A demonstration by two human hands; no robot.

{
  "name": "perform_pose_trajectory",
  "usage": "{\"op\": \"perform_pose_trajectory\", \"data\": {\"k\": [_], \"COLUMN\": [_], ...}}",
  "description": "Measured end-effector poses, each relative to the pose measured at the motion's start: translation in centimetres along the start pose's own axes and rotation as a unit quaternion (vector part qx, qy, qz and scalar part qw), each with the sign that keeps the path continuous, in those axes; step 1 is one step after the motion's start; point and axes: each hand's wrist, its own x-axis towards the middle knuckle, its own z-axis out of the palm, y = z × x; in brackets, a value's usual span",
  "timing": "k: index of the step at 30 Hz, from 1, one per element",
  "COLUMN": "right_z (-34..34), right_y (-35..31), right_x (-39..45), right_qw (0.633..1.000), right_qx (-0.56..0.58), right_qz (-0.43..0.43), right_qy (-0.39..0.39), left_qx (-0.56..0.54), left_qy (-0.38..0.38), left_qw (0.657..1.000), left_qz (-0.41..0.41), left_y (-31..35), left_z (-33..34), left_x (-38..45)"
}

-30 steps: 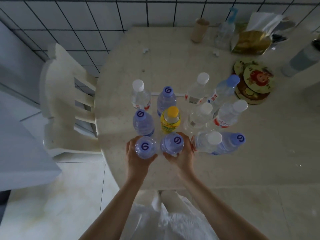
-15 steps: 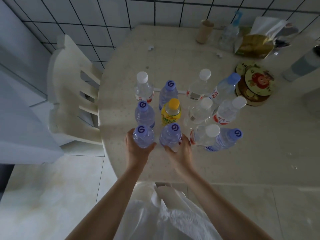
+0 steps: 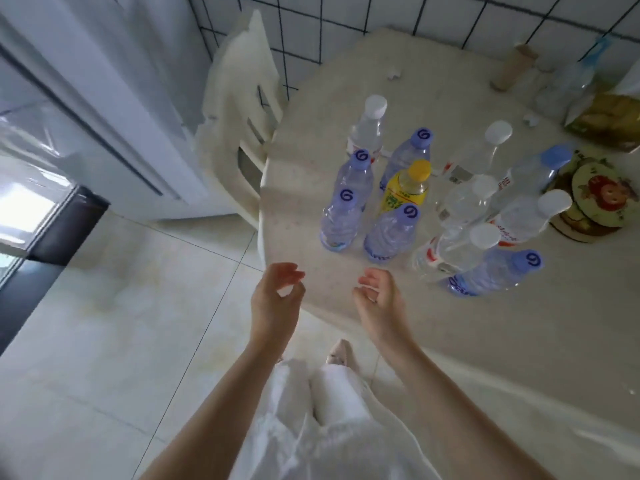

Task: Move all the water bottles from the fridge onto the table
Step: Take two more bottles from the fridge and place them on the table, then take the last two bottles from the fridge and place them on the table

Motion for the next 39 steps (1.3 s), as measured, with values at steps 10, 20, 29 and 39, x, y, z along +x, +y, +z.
{"op": "perform_pose_trajectory", "data": {"k": [10,20,29,39], "right_z": [9.1,27.4,38.0,47.5], "right_y": [-4.7,-8.1,-14.5,-27.5], "right_x": [-7.2,-17.8,-19.9,-11.5], "right_qw": [0.989,0.969,0.944,0.932], "right_qx": [-0.064,-0.092,-0.084,-0.075], "right_qz": [-0.092,-0.101,-0.175,-0.238], "right_qy": [-0.101,-0.205,-0.268,-0.262], "left_qx": [-0.037,-0.046,-0.094,-0.048], "left_qy": [0.105,0.171,0.224,0.207], "left_qw": [0.994,0.980,0.961,0.974], "left_qz": [-0.021,-0.091,-0.136,-0.081], "left_y": [-4.3,-13.6,-15.8,-10.7], "left_z": [-14.0,-32.8,-44.9,-52.4], "left_x": [-4.0,-7.8,-1.8,13.9]}}
